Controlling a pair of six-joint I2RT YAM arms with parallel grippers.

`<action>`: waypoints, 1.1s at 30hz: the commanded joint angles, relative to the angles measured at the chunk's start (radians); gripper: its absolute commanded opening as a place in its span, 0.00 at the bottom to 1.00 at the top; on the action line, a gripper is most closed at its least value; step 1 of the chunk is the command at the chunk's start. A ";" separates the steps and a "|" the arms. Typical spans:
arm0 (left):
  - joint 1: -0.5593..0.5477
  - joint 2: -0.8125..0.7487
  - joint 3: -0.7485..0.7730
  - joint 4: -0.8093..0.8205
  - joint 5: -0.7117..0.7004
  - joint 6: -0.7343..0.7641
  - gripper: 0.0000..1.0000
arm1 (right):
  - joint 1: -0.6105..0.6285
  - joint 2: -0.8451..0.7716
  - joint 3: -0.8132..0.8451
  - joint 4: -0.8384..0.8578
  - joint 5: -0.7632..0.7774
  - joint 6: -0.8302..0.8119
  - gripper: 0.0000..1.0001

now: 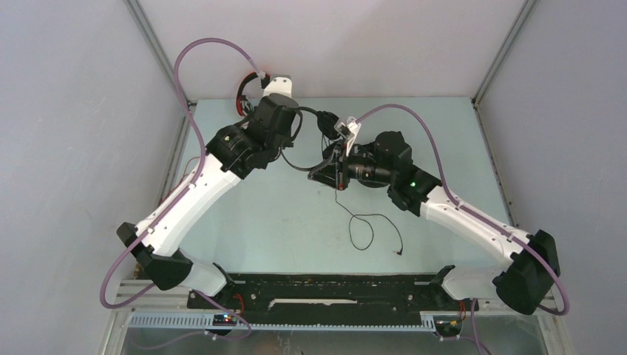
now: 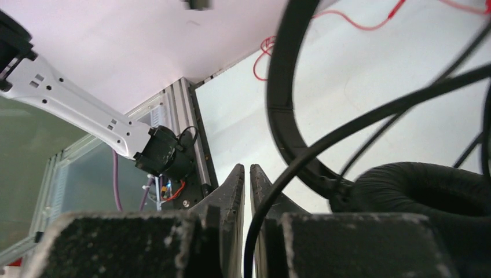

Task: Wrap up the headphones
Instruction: Wrap the headphones cable around the headphones.

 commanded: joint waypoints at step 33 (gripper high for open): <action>0.080 -0.139 -0.169 0.301 0.202 -0.195 0.00 | 0.120 -0.050 -0.212 0.247 0.195 -0.493 0.08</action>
